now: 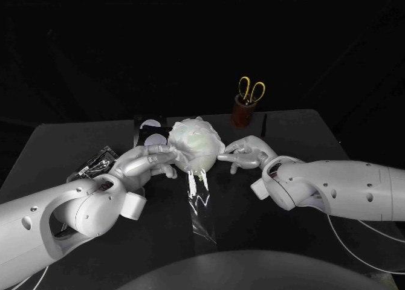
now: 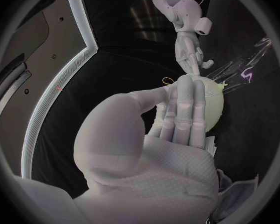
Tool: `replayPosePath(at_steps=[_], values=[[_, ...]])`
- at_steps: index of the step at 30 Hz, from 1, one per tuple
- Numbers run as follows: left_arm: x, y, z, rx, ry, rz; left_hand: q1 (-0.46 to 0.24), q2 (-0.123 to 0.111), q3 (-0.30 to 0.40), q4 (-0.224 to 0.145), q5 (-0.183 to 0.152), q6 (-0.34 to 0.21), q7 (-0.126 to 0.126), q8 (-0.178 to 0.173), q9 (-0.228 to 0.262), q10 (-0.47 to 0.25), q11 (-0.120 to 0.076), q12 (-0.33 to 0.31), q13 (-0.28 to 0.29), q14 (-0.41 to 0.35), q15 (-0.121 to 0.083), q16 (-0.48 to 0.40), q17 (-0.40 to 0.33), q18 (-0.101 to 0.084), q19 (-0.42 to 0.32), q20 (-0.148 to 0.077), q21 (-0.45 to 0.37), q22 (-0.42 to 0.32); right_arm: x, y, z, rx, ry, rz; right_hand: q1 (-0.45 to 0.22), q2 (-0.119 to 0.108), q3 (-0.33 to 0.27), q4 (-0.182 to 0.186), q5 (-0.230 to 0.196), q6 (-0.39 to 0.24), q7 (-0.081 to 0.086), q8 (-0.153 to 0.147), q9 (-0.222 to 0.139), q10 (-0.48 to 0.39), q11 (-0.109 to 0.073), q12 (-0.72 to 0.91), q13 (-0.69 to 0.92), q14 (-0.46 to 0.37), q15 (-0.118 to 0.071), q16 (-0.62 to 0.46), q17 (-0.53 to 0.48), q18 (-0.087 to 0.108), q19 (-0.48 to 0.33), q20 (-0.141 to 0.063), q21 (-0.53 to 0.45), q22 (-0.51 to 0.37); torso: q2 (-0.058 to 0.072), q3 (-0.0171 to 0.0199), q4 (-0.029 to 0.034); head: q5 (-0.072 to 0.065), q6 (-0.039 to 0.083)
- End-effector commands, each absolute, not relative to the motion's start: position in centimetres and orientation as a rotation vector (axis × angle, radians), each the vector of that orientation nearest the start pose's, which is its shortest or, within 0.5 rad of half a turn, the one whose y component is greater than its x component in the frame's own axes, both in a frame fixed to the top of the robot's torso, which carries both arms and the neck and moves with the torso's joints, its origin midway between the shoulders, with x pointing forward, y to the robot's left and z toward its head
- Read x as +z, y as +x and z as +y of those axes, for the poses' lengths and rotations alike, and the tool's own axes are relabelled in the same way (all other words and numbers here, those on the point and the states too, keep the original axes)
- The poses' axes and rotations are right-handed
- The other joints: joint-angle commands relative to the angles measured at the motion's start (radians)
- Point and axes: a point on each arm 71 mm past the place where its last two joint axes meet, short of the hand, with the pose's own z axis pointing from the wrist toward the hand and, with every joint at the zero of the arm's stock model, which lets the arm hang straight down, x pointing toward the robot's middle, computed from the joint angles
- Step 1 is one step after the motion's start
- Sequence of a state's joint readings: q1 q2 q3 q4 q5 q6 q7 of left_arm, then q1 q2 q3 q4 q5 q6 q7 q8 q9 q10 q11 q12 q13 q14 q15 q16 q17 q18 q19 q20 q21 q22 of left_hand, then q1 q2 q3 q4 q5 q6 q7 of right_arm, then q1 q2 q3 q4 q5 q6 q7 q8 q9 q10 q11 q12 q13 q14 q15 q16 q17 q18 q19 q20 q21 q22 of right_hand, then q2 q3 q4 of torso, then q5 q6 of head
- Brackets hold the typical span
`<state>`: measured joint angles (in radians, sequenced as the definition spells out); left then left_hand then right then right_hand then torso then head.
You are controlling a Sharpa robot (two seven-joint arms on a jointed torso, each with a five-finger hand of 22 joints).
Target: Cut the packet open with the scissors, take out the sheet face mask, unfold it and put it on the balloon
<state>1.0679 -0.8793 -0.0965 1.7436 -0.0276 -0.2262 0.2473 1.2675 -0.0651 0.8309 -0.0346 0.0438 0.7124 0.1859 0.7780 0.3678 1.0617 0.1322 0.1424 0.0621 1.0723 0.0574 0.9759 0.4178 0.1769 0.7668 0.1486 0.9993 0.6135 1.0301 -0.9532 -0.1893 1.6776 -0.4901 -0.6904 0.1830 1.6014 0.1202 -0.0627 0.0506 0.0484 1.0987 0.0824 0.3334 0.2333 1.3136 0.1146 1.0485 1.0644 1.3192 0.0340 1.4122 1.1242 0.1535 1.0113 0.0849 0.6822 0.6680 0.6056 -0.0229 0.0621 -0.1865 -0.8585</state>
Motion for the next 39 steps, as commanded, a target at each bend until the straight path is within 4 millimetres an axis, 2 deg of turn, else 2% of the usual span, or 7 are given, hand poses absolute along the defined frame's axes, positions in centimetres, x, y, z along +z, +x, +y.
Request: replayPosePath(at_steps=[1, 13, 14, 24, 31, 35, 39], values=[[-24.3, 40.1, 15.6, -1.647, -1.236, 1.821, 0.003, -0.004, 0.005, 0.002, 0.004, -0.004, 0.004, 0.019, 0.259, 0.015, -0.002, -0.005, 0.002, 0.008, -0.003, 0.008, 0.0, 0.008, 0.01, 0.0, 0.008, 0.003, -28.2, 39.6, -23.4, 1.005, 0.872, 1.634, -0.007, 0.007, 0.02, -0.021, 0.001, -0.01, -0.004, 0.032, 0.038, 0.141, -0.11, 0.33, 0.289, 0.088, -0.08, 0.009, 0.016, 0.023, -0.012, 0.001, 0.013, 0.014, 0.0, 0.0, -0.0007, 0.001, -0.001], [-24.4, 40.3, 16.0, -1.61, -1.247, 1.804, 0.011, 0.008, 0.008, 0.015, 0.004, -0.022, -0.015, 0.031, 0.255, 0.12, -0.028, 0.017, 0.012, 0.044, -0.025, 0.058, 0.013, 0.009, 0.033, -0.017, 0.03, 0.011, -27.5, 38.5, -24.4, 1.034, 0.906, 1.62, -0.044, 0.007, 0.063, -0.048, 0.0, -0.031, -0.006, 0.071, 0.061, 0.156, -0.111, 0.357, 0.327, 0.096, -0.08, 0.028, 0.043, 0.023, -0.039, 0.003, 0.051, 0.056, -0.001, 0.0004, -0.0017, 0.0, 0.0], [-24.4, 40.3, 16.0, -1.607, -1.248, 1.803, 0.012, 0.008, 0.007, 0.016, 0.004, -0.024, -0.017, 0.033, 0.255, 0.13, -0.031, 0.02, 0.013, 0.049, -0.027, 0.064, 0.015, 0.009, 0.036, -0.019, 0.032, 0.012, -27.4, 38.5, -24.4, 1.037, 0.907, 1.623, -0.056, 0.005, 0.079, -0.058, 0.0, -0.038, -0.006, 0.081, 0.067, 0.155, -0.11, 0.357, 0.33, 0.094, -0.08, 0.031, 0.044, 0.024, -0.048, 0.003, 0.06, 0.068, -0.001, 0.0004, -0.0015, 0.0, 0.0], [-24.5, 40.3, 16.0, -1.59, -1.256, 1.814, 0.025, -0.002, 0.001, 0.028, 0.003, -0.039, -0.024, 0.055, 0.263, 0.186, -0.045, 0.032, 0.029, 0.066, -0.04, 0.12, 0.04, 0.008, 0.061, -0.035, 0.04, 0.011, -27.1, 37.7, -24.6, 1.066, 0.916, 1.663, -0.079, 0.002, 0.11, -0.076, 0.0, -0.049, -0.005, 0.097, 0.076, 0.158, -0.109, 0.363, 0.34, 0.095, -0.079, 0.037, 0.052, 0.025, -0.058, 0.005, 0.073, 0.085, 0.0, -0.0005, -0.0004, -0.002, 0.0], [-24.6, 40.3, 16.0, -1.579, -1.256, 1.815, 0.086, -0.031, -0.007, -0.039, 0.004, -0.027, -0.022, 0.049, 0.249, 0.218, -0.052, 0.056, 0.053, 0.062, -0.052, 0.142, 0.05, 0.008, 0.067, -0.054, 0.08, 0.035, -26.8, 37.5, -24.7, 1.077, 0.917, 1.673, -0.093, -0.001, 0.128, -0.086, 0.0, -0.054, -0.004, 0.105, 0.08, 0.159, -0.108, 0.364, 0.343, 0.095, -0.078, 0.039, 0.053, 0.025, -0.064, 0.005, 0.079, 0.093, 0.0, -0.0002, 0.0007, -0.003, 0.001], [-24.5, 40.3, 16.0, -1.578, -1.247, 1.82, 0.097, -0.029, -0.004, -0.053, 0.004, -0.024, -0.02, 0.021, 0.222, 0.215, -0.05, 0.067, 0.069, 0.055, -0.051, 0.153, 0.055, 0.007, 0.05, -0.055, 0.104, 0.054, -26.7, 37.4, -24.8, 1.082, 0.923, 1.673, -0.111, -0.005, 0.151, -0.099, 0.0, -0.06, -0.004, 0.114, 0.084, 0.161, -0.108, 0.367, 0.349, 0.094, -0.078, 0.041, 0.055, 0.025, -0.069, 0.006, 0.085, 0.101, 0.0, 0.0001, 0.0008, -0.003, 0.001], [-24.5, 40.3, 16.0, -1.582, -1.231, 1.827, 0.092, -0.021, 0.002, -0.048, 0.005, -0.042, -0.013, -0.002, 0.204, 0.209, -0.045, 0.081, 0.083, 0.055, -0.047, 0.169, 0.061, 0.007, 0.044, -0.051, 0.113, 0.06, -26.5, 37.5, -25.0, 1.082, 0.938, 1.667, -0.119, -0.006, 0.162, -0.104, 0.0, -0.062, -0.004, 0.118, 0.086, 0.164, -0.108, 0.372, 0.355, 0.094, -0.077, 0.041, 0.055, 0.025, -0.072, 0.007, 0.087, 0.105, 0.001, -0.0001, 0.0005, -0.004, 0.001]])
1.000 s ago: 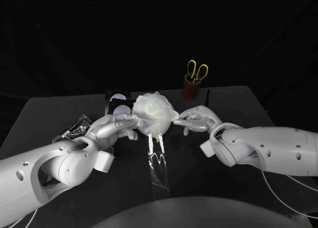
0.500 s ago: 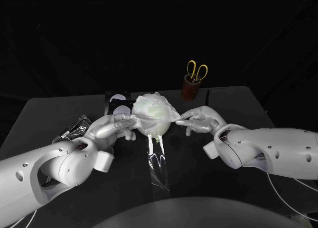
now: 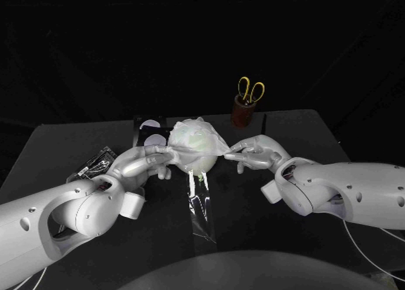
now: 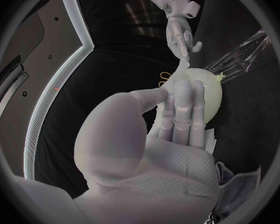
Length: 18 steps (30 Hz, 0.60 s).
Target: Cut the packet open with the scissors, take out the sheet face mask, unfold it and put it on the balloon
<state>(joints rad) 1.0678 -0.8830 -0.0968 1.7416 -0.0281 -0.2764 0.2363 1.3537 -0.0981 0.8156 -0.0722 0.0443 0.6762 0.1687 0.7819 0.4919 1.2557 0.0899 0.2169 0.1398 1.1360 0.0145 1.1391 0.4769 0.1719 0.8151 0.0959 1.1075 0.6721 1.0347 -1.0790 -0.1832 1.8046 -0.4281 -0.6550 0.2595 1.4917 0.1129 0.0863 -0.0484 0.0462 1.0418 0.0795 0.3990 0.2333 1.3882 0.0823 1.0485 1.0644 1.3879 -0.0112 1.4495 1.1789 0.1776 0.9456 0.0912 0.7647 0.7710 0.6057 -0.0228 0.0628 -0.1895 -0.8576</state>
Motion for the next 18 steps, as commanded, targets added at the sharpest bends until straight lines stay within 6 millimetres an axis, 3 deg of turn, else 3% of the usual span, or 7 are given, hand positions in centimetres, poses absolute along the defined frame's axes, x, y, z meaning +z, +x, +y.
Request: replayPosePath(at_steps=[1, 4, 10, 11, 15, 16, 18], values=[[-24.5, 40.3, 15.9, -1.584, -1.228, 1.829, 0.003, 0.018, 0.029, -0.006, 0.005, -0.037, 0.011, -0.029, 0.068, 0.009, 0.002, 0.014, 0.012, -0.01, 0.0, 0.014, 0.006, 0.011, -0.005, 0.004, 0.006, 0.002, -26.5, 37.6, -25.1, 1.082, 0.94, 1.666, -0.01, 0.001, 0.013, -0.005, 0.002, -0.005, -0.001, 0.052, 0.086, 0.089, -0.076, 0.372, 0.355, 0.025, -0.032, 0.004, 0.0, 0.001, -0.006, 0.0, 0.005, 0.002, 0.0, -0.0002, -0.0004, -0.001, 0.001], [-24.5, 40.2, 15.9, -1.594, -1.216, 1.83, -0.009, 0.025, 0.049, 0.002, 0.003, -0.072, 0.024, -0.066, 0.034, -0.028, 0.016, 0.066, 0.06, -0.014, 0.01, 0.064, 0.052, 0.011, -0.009, 0.019, 0.018, 0.009, -26.3, 37.8, -25.3, 1.081, 0.946, 1.662, -0.01, 0.001, 0.013, -0.005, 0.002, -0.005, -0.001, 0.052, 0.086, 0.089, -0.076, 0.372, 0.355, 0.025, -0.032, 0.004, 0.0, 0.001, -0.006, 0.0, 0.005, 0.002, 0.0, -0.0003, -0.0006, 0.0, 0.001], [-24.4, 40.3, 15.9, -1.615, -1.211, 1.816, -0.037, 0.029, 0.132, 0.006, 0.002, -0.089, 0.031, -0.082, 0.009, -0.087, 0.021, 0.169, 0.144, -0.019, 0.018, 0.113, 0.105, 0.013, -0.015, 0.026, 0.026, 0.012, -25.7, 38.6, -26.0, 1.077, 0.947, 1.655, -0.041, -0.006, 0.054, -0.025, 0.002, -0.013, 0.0, 0.065, 0.092, 0.09, -0.075, 0.373, 0.36, 0.023, -0.031, 0.006, -0.002, 0.002, -0.012, 0.001, 0.012, 0.013, 0.001, 0.0002, -0.0005, 0.0, 0.001], [-24.3, 40.3, 15.9, -1.617, -1.211, 1.814, -0.076, 0.01, 0.179, 0.008, -0.002, -0.085, 0.039, -0.078, -0.001, -0.14, 0.026, 0.255, 0.214, -0.026, 0.026, 0.134, 0.115, 0.01, -0.014, 0.031, 0.043, 0.02, -25.7, 38.6, -26.1, 1.077, 0.946, 1.655, -0.051, -0.009, 0.068, -0.031, 0.002, -0.015, 0.0, 0.069, 0.093, 0.092, -0.074, 0.376, 0.365, 0.024, -0.031, 0.008, 0.001, 0.002, -0.014, 0.001, 0.013, 0.016, 0.001, 0.0003, -0.0004, 0.0, 0.001], [-24.3, 40.3, 16.0, -1.625, -1.213, 1.806, -0.085, 0.022, 0.229, -0.002, 0.003, -0.101, 0.036, -0.078, -0.008, -0.181, 0.025, 0.331, 0.272, -0.015, 0.023, 0.154, 0.143, 0.014, -0.017, 0.03, 0.052, 0.024, -25.3, 38.9, -26.4, 1.084, 0.943, 1.665, -0.084, -0.019, 0.115, -0.054, 0.002, -0.021, 0.001, 0.081, 0.098, 0.093, -0.073, 0.377, 0.37, 0.023, -0.03, 0.01, 0.002, 0.002, -0.017, 0.002, 0.018, 0.025, 0.0, -0.0002, -0.0011, -0.001, 0.0], [-24.3, 40.3, 16.0, -1.628, -1.213, 1.806, -0.113, 0.021, 0.262, -0.013, 0.001, -0.108, 0.037, -0.063, -0.009, -0.242, 0.028, 0.426, 0.345, -0.019, 0.025, 0.168, 0.142, 0.017, -0.02, 0.031, 0.068, 0.032, -25.3, 39.0, -26.5, 1.087, 0.942, 1.67, -0.084, -0.019, 0.115, -0.054, 0.002, -0.021, 0.001, 0.081, 0.098, 0.093, -0.073, 0.377, 0.37, 0.023, -0.03, 0.01, 0.002, 0.002, -0.017, 0.002, 0.018, 0.025, 0.0, -0.0002, -0.0011, -0.001, 0.0], [-24.3, 40.3, 16.0, -1.633, -1.212, 1.808, -0.125, 0.029, 0.264, -0.006, 0.001, -0.117, 0.04, -0.057, -0.01, -0.268, 0.028, 0.452, 0.363, -0.021, 0.028, 0.172, 0.14, 0.015, -0.022, 0.034, 0.074, 0.033, -25.2, 39.0, -26.6, 1.094, 0.937, 1.685, -0.092, -0.022, 0.128, -0.06, 0.002, -0.023, 0.001, 0.084, 0.099, 0.094, -0.073, 0.378, 0.371, 0.023, -0.03, 0.011, 0.002, 0.002, -0.018, 0.002, 0.019, 0.027, 0.0, -0.0002, -0.001, -0.001, 0.0]])
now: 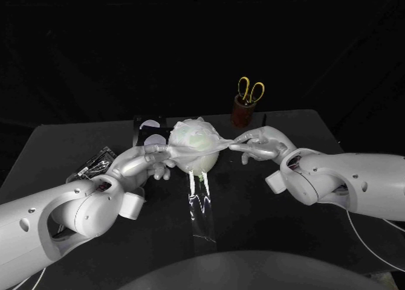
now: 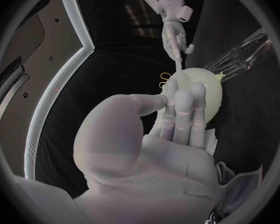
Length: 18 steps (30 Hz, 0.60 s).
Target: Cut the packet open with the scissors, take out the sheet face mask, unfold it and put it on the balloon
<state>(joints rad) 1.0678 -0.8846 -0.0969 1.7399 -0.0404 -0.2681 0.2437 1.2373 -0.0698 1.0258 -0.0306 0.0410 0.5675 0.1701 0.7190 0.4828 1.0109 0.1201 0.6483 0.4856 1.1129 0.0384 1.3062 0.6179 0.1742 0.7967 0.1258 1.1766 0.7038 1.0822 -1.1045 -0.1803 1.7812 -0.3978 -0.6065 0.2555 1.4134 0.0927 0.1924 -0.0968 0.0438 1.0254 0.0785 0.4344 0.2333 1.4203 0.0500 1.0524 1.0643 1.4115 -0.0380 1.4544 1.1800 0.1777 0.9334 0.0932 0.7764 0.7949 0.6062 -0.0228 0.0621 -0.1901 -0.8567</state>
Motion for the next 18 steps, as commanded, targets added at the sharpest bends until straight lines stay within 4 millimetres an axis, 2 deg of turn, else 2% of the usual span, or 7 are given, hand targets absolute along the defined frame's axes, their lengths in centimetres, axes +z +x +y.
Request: replayPosePath(at_steps=[1, 4, 8, 10, 15, 16, 18], values=[[-24.3, 40.31, 15.96, -1.635, -1.212, 1.808, -0.014, 0.004, 0.047, -0.042, 0.006, -0.004, 0.038, 0.012, 0.001, -0.027, 0.0, 0.028, 0.023, 0.0, 0.005, 0.005, -0.005, 0.012, -0.004, 0.005, 0.005, 0.002, -25.16, 38.97, -26.55, 1.098, 0.934, 1.692, -0.014, -0.002, 0.022, -0.012, 0.004, -0.007, 0.002, 0.049, 0.099, 0.062, -0.041, 0.374, 0.371, -0.001, -0.003, 0.006, 0.001, 0.002, -0.006, 0.0, 0.008, 0.003, 0.0, -0.0002, -0.0003, -0.001, -0.001], [-24.31, 40.32, 15.98, -1.636, -1.211, 1.809, -0.02, 0.005, 0.02, -0.04, 0.005, 0.022, 0.037, 0.031, 0.005, -0.044, 0.0, 0.041, 0.03, -0.015, 0.006, 0.0, -0.031, 0.012, -0.005, 0.007, 0.007, 0.002, -25.11, 38.91, -26.44, 1.111, 0.927, 1.713, -0.028, -0.007, 0.042, -0.021, 0.005, -0.008, 0.002, 0.053, 0.101, 0.063, -0.041, 0.376, 0.374, 0.0, -0.003, 0.007, 0.003, 0.002, -0.008, 0.001, 0.009, 0.007, -0.001, 0.0003, 0.0001, -0.002, -0.001], [-24.32, 40.32, 15.98, -1.632, -1.207, 1.811, -0.009, 0.011, -0.043, -0.044, 0.006, 0.104, 0.016, 0.054, -0.002, -0.052, -0.014, 0.045, 0.027, -0.028, -0.002, -0.005, -0.056, 0.013, -0.007, 0.004, 0.004, -0.003, -25.04, 38.79, -26.21, 1.125, 0.921, 1.73, -0.049, -0.013, 0.071, -0.033, 0.004, -0.012, 0.003, 0.06, 0.103, 0.064, -0.04, 0.376, 0.377, -0.002, -0.002, 0.008, 0.001, 0.002, -0.01, 0.001, 0.011, 0.011, 0.0, 0.0, -0.0003, -0.002, -0.001], [-24.31, 40.31, 15.95, -1.63, -1.204, 1.812, -0.005, 0.007, -0.099, -0.041, 0.005, 0.158, 0.0, 0.041, -0.025, -0.051, -0.025, 0.044, 0.02, -0.019, -0.011, 0.0, -0.049, 0.013, -0.006, 0.0, -0.006, -0.011, -25.02, 38.75, -26.13, 1.128, 0.919, 1.733, -0.071, -0.019, 0.103, -0.044, 0.004, -0.015, 0.003, 0.066, 0.106, 0.065, -0.04, 0.377, 0.379, -0.003, -0.002, 0.009, 0.001, 0.002, -0.012, 0.002, 0.012, 0.016, 0.0, 0.0, 0.0, -0.002, -0.001], [-24.32, 40.33, 15.97, -1.613, -1.201, 1.807, 0.008, 0.013, -0.141, -0.034, 0.006, 0.198, -0.006, 0.005, -0.061, -0.052, -0.031, 0.037, 0.006, -0.032, -0.015, -0.005, -0.072, 0.011, -0.005, -0.006, -0.027, -0.027, -24.96, 38.68, -26.03, 1.131, 0.921, 1.733, -0.081, -0.023, 0.117, -0.049, 0.004, -0.017, 0.003, 0.07, 0.107, 0.066, -0.04, 0.378, 0.381, -0.002, -0.002, 0.01, 0.002, 0.002, -0.012, 0.002, 0.013, 0.017, 0.0, -0.0002, 0.0004, -0.002, -0.001], [-24.32, 40.35, 15.99, -1.608, -1.199, 1.805, 0.011, 0.009, -0.154, -0.033, 0.006, 0.209, -0.013, -0.001, -0.068, -0.064, -0.033, 0.035, 0.003, -0.074, -0.015, -0.028, -0.119, 0.009, -0.015, -0.004, -0.041, -0.035, -24.95, 38.67, -26.01, 1.131, 0.922, 1.732, -0.081, -0.023, 0.117, -0.049, 0.004, -0.017, 0.003, 0.07, 0.107, 0.066, -0.04, 0.378, 0.381, -0.002, -0.002, 0.01, 0.002, 0.002, -0.012, 0.002, 0.013, 0.017, 0.0, -0.0002, 0.0004, -0.001, -0.001], [-24.31, 40.38, 16.04, -1.598, -1.191, 1.801, 0.016, 0.005, -0.17, -0.035, 0.005, 0.221, -0.021, -0.007, -0.076, -0.09, -0.037, 0.034, 0.003, -0.112, -0.014, -0.044, -0.126, 0.007, -0.029, -0.002, -0.059, -0.044, -24.93, 38.66, -25.99, 1.131, 0.924, 1.731, -0.085, -0.024, 0.122, -0.05, 0.004, -0.017, 0.003, 0.071, 0.108, 0.065, -0.04, 0.377, 0.381, -0.002, -0.002, 0.01, 0.004, 0.002, -0.012, 0.002, 0.013, 0.018, 0.0, 0.0, 0.0005, -0.001, -0.001]])
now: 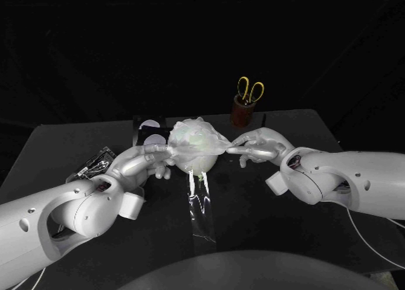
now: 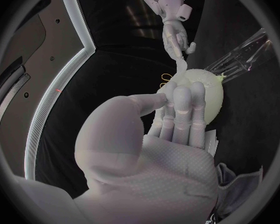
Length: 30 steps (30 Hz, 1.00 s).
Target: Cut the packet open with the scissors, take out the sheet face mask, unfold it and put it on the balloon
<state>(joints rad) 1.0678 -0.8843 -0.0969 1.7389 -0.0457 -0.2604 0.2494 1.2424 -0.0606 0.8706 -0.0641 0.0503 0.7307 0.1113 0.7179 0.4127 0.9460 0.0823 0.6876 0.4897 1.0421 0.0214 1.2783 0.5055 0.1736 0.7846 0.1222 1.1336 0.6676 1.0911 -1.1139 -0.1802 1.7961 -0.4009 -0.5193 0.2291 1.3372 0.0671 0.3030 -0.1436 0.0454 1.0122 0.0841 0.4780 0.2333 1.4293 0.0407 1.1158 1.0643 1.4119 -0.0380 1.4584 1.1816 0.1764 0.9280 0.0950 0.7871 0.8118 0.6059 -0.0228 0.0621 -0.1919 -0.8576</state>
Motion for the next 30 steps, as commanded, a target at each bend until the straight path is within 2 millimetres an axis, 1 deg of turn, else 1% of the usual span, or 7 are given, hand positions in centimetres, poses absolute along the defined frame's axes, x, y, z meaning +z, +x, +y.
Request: replayPosePath(at_steps=[1, 4, 11, 17, 20, 27, 30], values=[[-24.31, 40.39, 16.06, -1.594, -1.189, 1.799, 0.013, -0.004, -0.018, -0.001, -0.005, 0.061, 0.037, -0.008, -0.008, -0.033, 0.001, -0.004, 0.0, -0.051, 0.003, -0.018, -0.014, 0.008, -0.019, 0.002, -0.02, -0.01, -24.93, 38.65, -25.98, 1.132, 0.925, 1.73, -0.009, 0.002, 0.011, -0.004, 0.003, -0.004, -0.003, 0.028, 0.108, 0.056, -0.031, 0.314, 0.381, -0.002, -0.002, 0.006, 0.002, 0.004, -0.007, 0.0, 0.003, 0.001, 0.0, 0.0001, 0.0004, 0.0, 0.0], [-24.3, 40.41, 16.1, -1.585, -1.182, 1.796, 0.033, 0.003, -0.058, -0.007, 0.0, 0.089, 0.038, -0.039, -0.033, -0.147, 0.018, 0.02, 0.023, -0.195, 0.025, -0.045, -0.019, 0.002, -0.051, 0.016, -0.066, -0.035, -24.91, 38.64, -25.98, 1.131, 0.929, 1.726, -0.013, 0.001, 0.017, -0.005, 0.003, -0.004, -0.003, 0.029, 0.108, 0.057, -0.031, 0.315, 0.382, -0.002, -0.002, 0.007, 0.002, 0.004, -0.007, 0.0, 0.003, 0.002, 0.0, -0.0001, 0.0001, 0.002, 0.001], [-24.25, 40.49, 16.17, -1.569, -1.168, 1.781, 0.055, 0.016, -0.106, -0.012, -0.003, 0.127, 0.041, -0.095, -0.07, -0.272, 0.05, 0.087, 0.052, -0.331, 0.058, 0.003, -0.005, 0.002, -0.079, 0.043, -0.092, -0.048, -24.77, 38.66, -26.21, 1.127, 0.95, 1.71, -0.018, 0.0, 0.024, -0.007, 0.003, -0.005, -0.003, 0.031, 0.109, 0.057, -0.031, 0.315, 0.383, -0.002, -0.002, 0.007, 0.002, 0.004, -0.007, 0.0, 0.003, 0.003, 0.0, -0.0007, -0.0002, 0.002, 0.002], [-24.18, 40.54, 16.17, -1.562, -1.16, 1.765, 0.054, 0.015, -0.1, -0.01, -0.003, 0.134, 0.045, -0.107, -0.076, -0.346, 0.075, 0.066, 0.037, -0.405, 0.078, -0.011, -0.015, -0.002, -0.104, 0.055, -0.107, -0.054, -24.55, 38.79, -26.44, 1.124, 0.962, 1.698, -0.021, -0.001, 0.028, -0.008, 0.003, -0.005, -0.003, 0.032, 0.109, 0.058, -0.031, 0.316, 0.384, -0.003, -0.002, 0.007, 0.001, 0.004, -0.007, 0.0, 0.003, 0.003, 0.0, -0.0002, -0.0001, 0.001, 0.003], [-24.14, 40.55, 16.14, -1.56, -1.158, 1.759, 0.06, 0.018, -0.104, -0.014, -0.003, 0.134, 0.048, -0.111, -0.078, -0.342, 0.077, 0.072, 0.034, -0.41, 0.082, 0.005, -0.012, 0.0, -0.105, 0.06, -0.102, -0.051, -24.42, 38.87, -26.55, 1.123, 0.969, 1.693, -0.022, -0.001, 0.03, -0.008, 0.003, -0.005, -0.003, 0.033, 0.11, 0.059, -0.031, 0.317, 0.385, -0.003, -0.002, 0.007, 0.001, 0.004, -0.007, 0.0, 0.003, 0.004, 0.0, 0.0001, 0.0002, 0.001, 0.004], [-24.04, 40.58, 16.07, -1.548, -1.148, 1.74, 0.073, 0.024, -0.126, -0.025, -0.003, 0.147, 0.034, -0.125, -0.085, -0.323, 0.074, 0.138, 0.051, -0.431, 0.083, 0.057, -0.003, 0.005, -0.116, 0.07, -0.095, -0.046, -24.24, 38.98, -26.7, 1.125, 0.991, 1.683, -0.027, -0.003, 0.037, -0.01, 0.003, -0.006, -0.003, 0.035, 0.11, 0.059, -0.031, 0.318, 0.386, -0.003, -0.001, 0.008, 0.001, 0.004, -0.007, 0.0, 0.003, 0.004, 0.0, 0.0, 0.0, 0.001, 0.004], [-23.98, 40.55, 15.98, -1.548, -1.143, 1.734, 0.07, 0.025, -0.13, -0.022, -0.003, 0.16, 0.032, -0.137, -0.089, -0.369, 0.084, 0.165, 0.062, -0.472, 0.092, 0.08, -0.001, 0.005, -0.13, 0.077, -0.095, -0.045, -24.18, 39.03, -26.78, 1.124, 0.998, 1.68, -0.027, -0.003, 0.037, -0.01, 0.003, -0.006, -0.003, 0.035, 0.11, 0.059, -0.031, 0.318, 0.386, -0.003, -0.001, 0.008, 0.001, 0.004, -0.007, 0.0, 0.003, 0.004, 0.0, -0.0001, -0.0002, 0.001, 0.005]])
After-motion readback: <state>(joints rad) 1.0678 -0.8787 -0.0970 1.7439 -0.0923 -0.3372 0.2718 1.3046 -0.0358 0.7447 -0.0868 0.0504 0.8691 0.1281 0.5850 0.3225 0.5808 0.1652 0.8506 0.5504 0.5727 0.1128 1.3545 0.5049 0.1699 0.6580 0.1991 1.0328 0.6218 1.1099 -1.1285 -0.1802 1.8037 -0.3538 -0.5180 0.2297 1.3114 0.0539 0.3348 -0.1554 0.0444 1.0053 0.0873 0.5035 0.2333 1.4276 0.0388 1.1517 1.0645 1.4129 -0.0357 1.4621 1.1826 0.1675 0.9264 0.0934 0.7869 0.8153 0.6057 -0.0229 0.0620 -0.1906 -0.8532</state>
